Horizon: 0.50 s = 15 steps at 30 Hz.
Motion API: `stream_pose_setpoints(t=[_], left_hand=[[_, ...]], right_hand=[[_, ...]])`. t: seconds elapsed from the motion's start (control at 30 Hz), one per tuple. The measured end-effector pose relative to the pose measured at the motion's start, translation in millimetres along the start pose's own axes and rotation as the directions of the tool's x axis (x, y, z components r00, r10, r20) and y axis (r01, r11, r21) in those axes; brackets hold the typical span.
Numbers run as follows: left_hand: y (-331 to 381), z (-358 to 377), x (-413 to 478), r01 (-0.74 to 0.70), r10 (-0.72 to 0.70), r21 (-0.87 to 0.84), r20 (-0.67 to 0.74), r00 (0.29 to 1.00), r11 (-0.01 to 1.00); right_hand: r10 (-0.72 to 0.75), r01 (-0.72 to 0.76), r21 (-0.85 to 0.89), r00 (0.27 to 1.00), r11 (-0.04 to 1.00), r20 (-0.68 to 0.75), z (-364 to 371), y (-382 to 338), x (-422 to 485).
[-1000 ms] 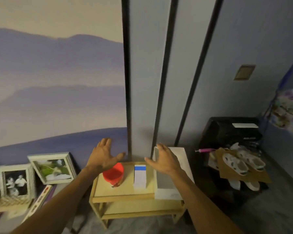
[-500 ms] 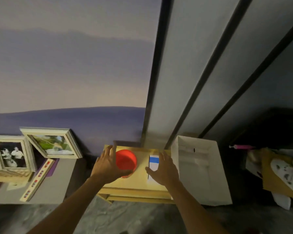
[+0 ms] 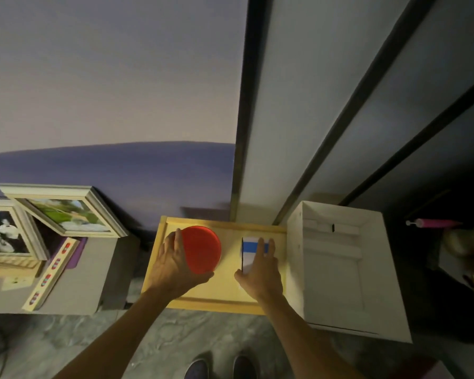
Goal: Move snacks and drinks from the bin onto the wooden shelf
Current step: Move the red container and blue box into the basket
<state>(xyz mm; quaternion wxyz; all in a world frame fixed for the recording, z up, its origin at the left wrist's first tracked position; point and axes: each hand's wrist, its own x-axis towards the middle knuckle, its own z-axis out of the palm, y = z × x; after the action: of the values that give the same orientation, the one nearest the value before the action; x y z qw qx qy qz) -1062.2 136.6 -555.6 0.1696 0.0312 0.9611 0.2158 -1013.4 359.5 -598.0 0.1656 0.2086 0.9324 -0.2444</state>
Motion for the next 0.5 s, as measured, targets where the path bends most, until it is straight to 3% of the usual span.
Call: stream_pose_setpoints(t=[0.2,0.5], left_hand=[[36,-49,-5,-0.084,0.078,-0.046,-0.107,0.991,0.995],[119,-148,-15,-0.336,0.332,-0.085,-0.056,0.942,0.938]], right_hand=[[-0.05,0.053,0.064,0.997,0.997,-0.053,-59,-19,-13],[-0.034,0.068,0.103,0.953,0.992,-0.301,-168,-33,-61]])
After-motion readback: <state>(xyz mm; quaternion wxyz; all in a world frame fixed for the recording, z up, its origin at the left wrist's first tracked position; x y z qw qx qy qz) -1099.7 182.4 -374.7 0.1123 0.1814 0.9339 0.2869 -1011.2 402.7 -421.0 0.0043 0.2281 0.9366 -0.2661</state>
